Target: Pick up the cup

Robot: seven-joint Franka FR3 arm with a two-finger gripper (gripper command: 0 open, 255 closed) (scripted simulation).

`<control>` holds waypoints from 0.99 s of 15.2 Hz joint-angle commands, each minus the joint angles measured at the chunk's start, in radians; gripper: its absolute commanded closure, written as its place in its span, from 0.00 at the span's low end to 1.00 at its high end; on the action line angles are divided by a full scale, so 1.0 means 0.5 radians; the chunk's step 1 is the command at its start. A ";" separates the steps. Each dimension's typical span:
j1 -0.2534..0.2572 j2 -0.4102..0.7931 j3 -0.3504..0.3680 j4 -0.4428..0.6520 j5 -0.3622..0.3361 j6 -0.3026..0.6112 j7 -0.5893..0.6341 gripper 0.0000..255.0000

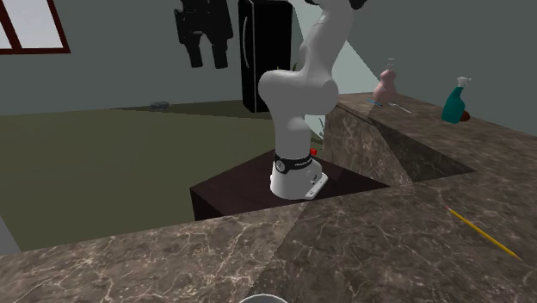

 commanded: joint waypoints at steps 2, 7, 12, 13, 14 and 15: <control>0.010 0.017 0.018 -0.042 0.030 0.062 0.019 0.00; 0.071 0.142 0.112 -0.214 0.183 0.382 0.104 0.00; 0.143 0.342 0.211 -0.320 0.340 0.719 0.169 0.00; 0.159 0.390 0.231 -0.333 0.371 0.787 0.179 0.00; 0.174 0.441 0.251 -0.343 0.402 0.856 0.189 0.00; 0.190 0.495 0.271 -0.349 0.433 0.925 0.197 0.00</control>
